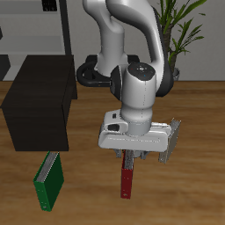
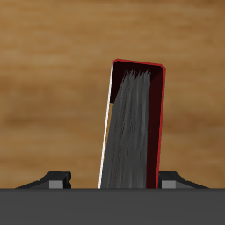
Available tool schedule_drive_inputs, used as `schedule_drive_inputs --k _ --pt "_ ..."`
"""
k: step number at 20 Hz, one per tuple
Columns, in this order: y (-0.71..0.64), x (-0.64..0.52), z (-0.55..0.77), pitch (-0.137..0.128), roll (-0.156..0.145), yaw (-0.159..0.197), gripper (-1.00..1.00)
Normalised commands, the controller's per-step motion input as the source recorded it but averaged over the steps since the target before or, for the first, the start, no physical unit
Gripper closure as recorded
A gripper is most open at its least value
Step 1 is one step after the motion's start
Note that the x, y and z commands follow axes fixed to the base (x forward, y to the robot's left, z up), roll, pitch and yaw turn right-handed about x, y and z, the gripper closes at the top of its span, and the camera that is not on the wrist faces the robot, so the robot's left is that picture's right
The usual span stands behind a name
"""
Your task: Place the red book upright on top of the shelf
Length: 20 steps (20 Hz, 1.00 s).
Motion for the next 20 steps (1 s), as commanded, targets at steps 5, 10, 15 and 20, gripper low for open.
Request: schedule_drive_inputs --k 5,10,15,20 --pt "-0.11 0.01 -0.07 0.005 -0.008 0.003 1.0" --pt "-0.11 -0.07 0.18 -0.024 -0.012 -0.004 1.0" --pt "-0.09 -0.15 0.45 -0.054 0.013 -0.005 1.0" --pt "-0.19 -0.28 0.58 -0.056 0.005 -0.021 1.0"
